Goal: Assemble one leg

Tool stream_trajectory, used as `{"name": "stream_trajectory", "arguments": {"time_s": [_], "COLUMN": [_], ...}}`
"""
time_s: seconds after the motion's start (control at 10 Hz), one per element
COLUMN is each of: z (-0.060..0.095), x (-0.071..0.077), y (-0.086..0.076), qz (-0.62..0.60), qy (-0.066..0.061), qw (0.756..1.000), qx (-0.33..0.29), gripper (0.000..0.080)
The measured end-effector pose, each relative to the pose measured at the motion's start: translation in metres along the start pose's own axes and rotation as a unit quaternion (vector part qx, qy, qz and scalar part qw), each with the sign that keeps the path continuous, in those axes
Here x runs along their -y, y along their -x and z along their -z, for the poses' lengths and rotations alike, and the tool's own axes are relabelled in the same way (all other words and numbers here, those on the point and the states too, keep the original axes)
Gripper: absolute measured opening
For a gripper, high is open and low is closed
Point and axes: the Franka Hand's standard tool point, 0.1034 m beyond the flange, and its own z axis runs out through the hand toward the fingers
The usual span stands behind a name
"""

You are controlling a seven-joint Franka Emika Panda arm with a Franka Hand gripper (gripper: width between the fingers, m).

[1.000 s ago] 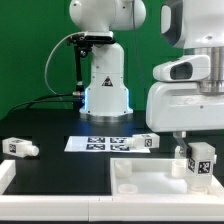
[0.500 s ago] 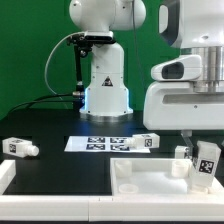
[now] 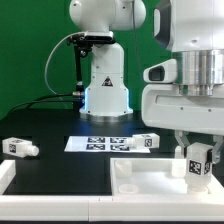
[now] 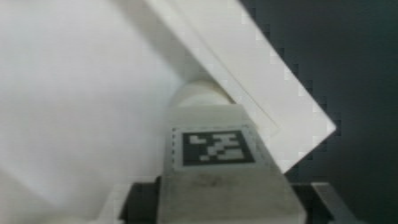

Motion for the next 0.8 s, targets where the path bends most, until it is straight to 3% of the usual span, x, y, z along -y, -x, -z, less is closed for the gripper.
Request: {"name": "stream_trajectory", "arguments": {"time_s": [0.2, 0.5, 0.6, 0.7, 0.8], "z": [-0.0009, -0.0010, -0.0009, -0.0008, -0.0003], "x": [0.0012, 0.0014, 0.0011, -0.0006, -0.0019], "y": [0.0008, 0.0014, 0.0008, -0.0014, -0.0012], "qz": [-0.164, -0.162, -0.145, -0.021, 0.087], "qy": [-0.014, -0.014, -0.013, -0.011, -0.007], "qw": [0.986, 0.986, 0.989, 1.000, 0.996], "qx": [0.029, 0.029, 0.027, 0.020, 0.023], "gripper": [0.0290, 0.0291, 0.0500, 0.0500, 0.0622]}}
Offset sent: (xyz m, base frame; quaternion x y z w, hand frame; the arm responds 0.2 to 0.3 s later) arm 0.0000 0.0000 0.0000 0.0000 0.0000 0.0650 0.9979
